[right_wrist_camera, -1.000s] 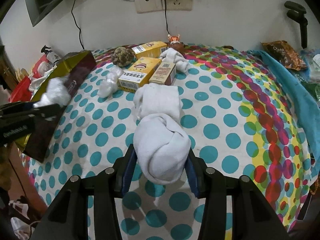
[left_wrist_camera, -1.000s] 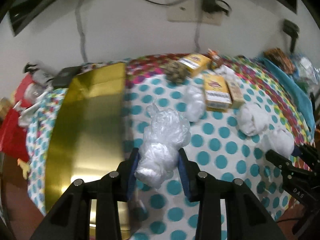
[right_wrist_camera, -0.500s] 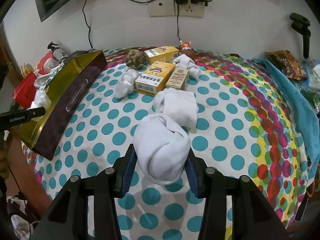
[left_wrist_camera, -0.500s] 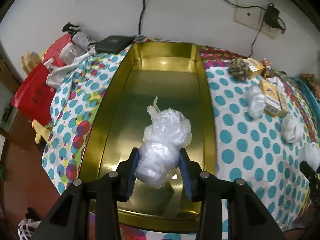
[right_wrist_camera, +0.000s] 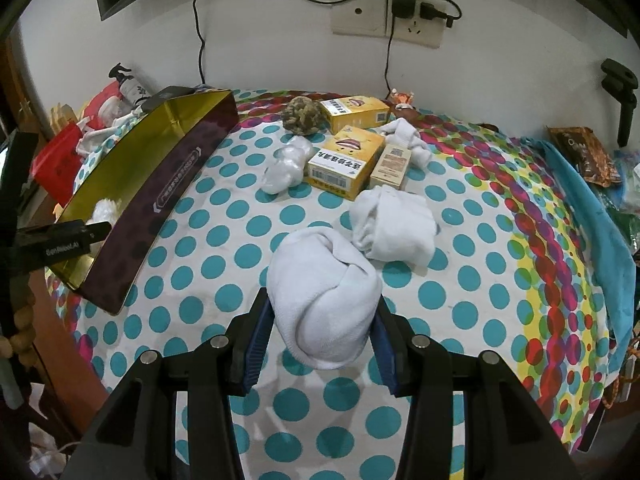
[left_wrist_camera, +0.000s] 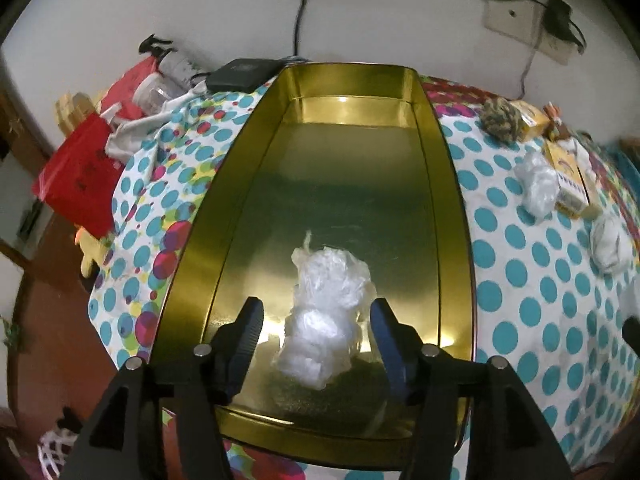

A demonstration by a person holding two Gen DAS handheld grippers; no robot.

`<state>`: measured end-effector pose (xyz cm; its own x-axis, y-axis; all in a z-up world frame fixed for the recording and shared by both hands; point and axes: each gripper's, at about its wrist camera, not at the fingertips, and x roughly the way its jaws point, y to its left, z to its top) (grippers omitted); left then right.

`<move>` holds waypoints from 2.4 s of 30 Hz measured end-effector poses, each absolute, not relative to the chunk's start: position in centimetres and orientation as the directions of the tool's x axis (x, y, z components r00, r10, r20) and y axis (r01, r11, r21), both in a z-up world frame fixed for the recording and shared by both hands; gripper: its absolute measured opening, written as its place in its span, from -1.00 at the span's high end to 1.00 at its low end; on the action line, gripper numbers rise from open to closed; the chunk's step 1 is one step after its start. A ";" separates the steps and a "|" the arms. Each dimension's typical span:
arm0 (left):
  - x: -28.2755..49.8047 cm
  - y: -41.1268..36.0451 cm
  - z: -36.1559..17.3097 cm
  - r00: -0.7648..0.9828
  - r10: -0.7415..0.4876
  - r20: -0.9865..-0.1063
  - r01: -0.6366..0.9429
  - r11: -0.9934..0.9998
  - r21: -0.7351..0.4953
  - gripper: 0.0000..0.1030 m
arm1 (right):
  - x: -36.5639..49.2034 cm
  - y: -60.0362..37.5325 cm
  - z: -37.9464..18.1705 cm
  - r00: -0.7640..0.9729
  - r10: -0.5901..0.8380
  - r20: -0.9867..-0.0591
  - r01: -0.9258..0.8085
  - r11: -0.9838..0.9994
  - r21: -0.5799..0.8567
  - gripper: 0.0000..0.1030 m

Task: Organize objects
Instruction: 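Carry the plastic bundle into the gold tray with the left gripper and release, then lower the white rolled sock into the gold tray and open the right gripper, then return both grippers to the items on the bedspread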

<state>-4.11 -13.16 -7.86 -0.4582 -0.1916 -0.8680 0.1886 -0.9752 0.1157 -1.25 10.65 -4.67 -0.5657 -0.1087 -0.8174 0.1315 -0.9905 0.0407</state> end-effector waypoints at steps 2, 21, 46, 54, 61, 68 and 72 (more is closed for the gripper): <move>-3.9 -13.2 -7.9 -0.464 -0.173 -0.869 0.178 -0.979 0.100 -0.11 | -1.2 10.2 -4.7 -0.565 -0.109 -0.818 0.136 -0.990 0.038 0.15; 4.9 -13.9 -4.7 -0.599 -0.178 -0.781 0.292 -0.956 -0.006 -0.20 | -4.7 -0.1 -1.4 -0.590 -0.257 -0.765 0.372 -0.928 0.025 0.15; 8.7 -16.5 -6.2 -0.532 -0.208 -0.821 0.359 -0.933 0.004 -0.21 | -9.6 -11.5 -3.9 -0.489 -0.348 -0.800 0.525 -0.850 0.048 -0.22; 7.2 -12.5 -5.4 -0.542 -0.099 -0.835 0.186 -0.983 -0.004 -0.21 | -4.6 -1.5 0.7 -0.690 -0.290 -0.663 0.346 -0.937 0.050 -0.86; 3.7 -8.5 -3.5 -0.567 -0.023 -0.824 0.080 -0.996 -0.027 -0.21 | 2.7 10.6 -0.4 -0.740 -0.108 -0.664 0.000 -0.987 0.161 -1.00; -3.2 -5.9 -3.9 -0.504 0.081 -0.860 0.024 -0.994 -0.108 -0.21 | 8.1 14.1 -3.4 -0.700 -0.060 -0.712 -0.163 -0.957 0.242 -1.00; -6.8 -3.8 -4.2 -0.513 0.012 -0.858 -0.006 -1.000 -0.011 -0.21 | 9.1 13.9 -4.8 -0.652 -0.135 -0.746 -0.155 -0.940 0.305 -1.00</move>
